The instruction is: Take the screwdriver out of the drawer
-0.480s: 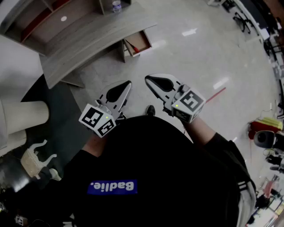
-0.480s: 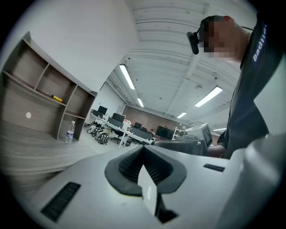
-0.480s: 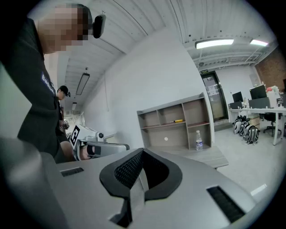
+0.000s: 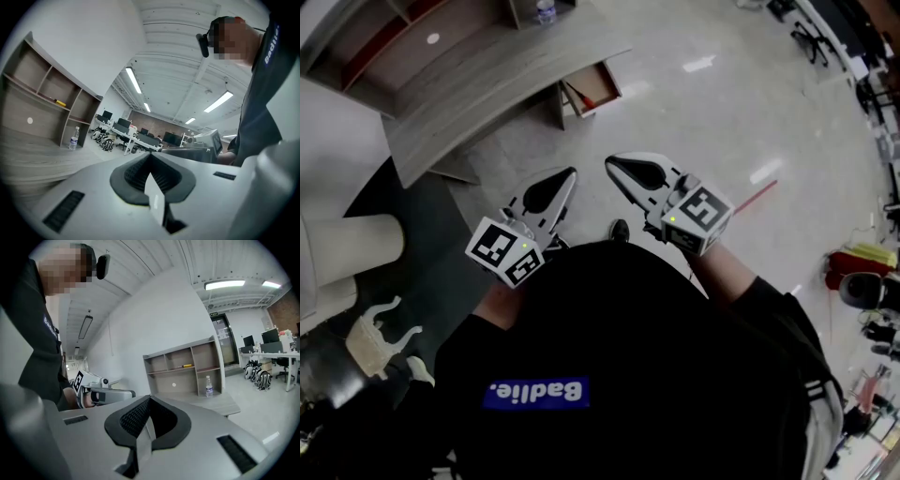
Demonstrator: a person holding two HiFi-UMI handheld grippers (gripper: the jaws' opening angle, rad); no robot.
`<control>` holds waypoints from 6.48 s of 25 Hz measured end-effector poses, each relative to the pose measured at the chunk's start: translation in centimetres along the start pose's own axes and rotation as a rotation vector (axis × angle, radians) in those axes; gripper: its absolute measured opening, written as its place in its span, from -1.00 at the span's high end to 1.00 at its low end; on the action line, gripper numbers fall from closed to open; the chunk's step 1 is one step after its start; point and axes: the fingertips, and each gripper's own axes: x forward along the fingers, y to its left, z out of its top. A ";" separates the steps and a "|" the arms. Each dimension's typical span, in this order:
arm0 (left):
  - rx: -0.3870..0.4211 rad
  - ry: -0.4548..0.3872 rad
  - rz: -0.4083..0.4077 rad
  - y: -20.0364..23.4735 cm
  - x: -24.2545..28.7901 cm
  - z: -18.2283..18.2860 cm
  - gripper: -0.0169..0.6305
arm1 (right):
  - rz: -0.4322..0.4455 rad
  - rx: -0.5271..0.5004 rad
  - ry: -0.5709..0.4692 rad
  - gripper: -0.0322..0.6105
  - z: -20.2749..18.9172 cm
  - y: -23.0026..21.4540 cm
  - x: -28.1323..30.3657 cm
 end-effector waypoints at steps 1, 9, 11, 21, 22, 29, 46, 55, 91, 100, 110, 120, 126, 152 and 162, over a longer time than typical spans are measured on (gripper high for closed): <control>-0.001 0.000 -0.001 0.1 0.0 0.0 0.94 | 0.000 0.000 0.001 0.81 0.0 0.0 0.1; -0.011 0.002 -0.001 1.2 -0.4 0.0 0.94 | -0.004 0.007 0.008 0.81 -0.2 0.0 1.2; -0.013 0.001 -0.002 1.5 -0.5 0.0 0.94 | -0.004 0.007 0.010 0.81 -0.3 0.0 1.6; -0.024 -0.012 -0.035 2.8 -2.0 0.2 0.94 | -0.061 0.006 0.031 0.81 -0.7 0.2 3.5; -0.023 -0.012 -0.042 2.9 -2.3 0.2 0.94 | -0.071 0.007 0.033 0.81 -0.7 0.2 3.8; -0.023 -0.015 -0.095 4.4 -4.6 0.3 0.94 | -0.143 0.006 0.011 0.80 -0.5 0.9 6.4; -0.074 0.013 -0.090 8.5 -2.7 0.1 0.94 | -0.176 0.035 0.028 0.80 -1.2 -3.6 9.5; -0.094 0.002 0.018 14.3 3.6 1.7 0.94 | -0.084 0.021 0.073 0.80 -1.4 -12.0 13.7; -0.126 0.043 0.254 24.3 14.5 3.2 0.94 | -0.059 0.016 0.461 0.79 -15.7 -32.2 21.8; -0.143 0.040 0.284 26.8 14.8 3.2 0.94 | -0.117 0.012 0.596 0.63 -22.7 -36.1 23.3; -0.157 0.046 0.331 28.2 15.0 2.3 0.94 | -0.143 0.011 0.761 0.44 -30.9 -39.1 25.1; -0.158 0.047 0.409 29.2 13.8 1.7 0.94 | -0.149 -0.013 0.894 0.39 -37.7 -41.1 27.2; -0.170 0.061 0.450 30.1 12.1 0.9 0.94 | -0.154 -0.022 0.969 0.39 -41.3 -41.7 28.6; -0.195 0.133 0.534 28.7 9.3 -0.6 0.94 | -0.187 -0.149 1.191 0.53 -45.8 -44.0 28.9; -0.159 0.107 0.472 28.1 9.6 0.3 0.94 | -0.189 -0.244 1.220 0.54 -43.1 -45.4 25.9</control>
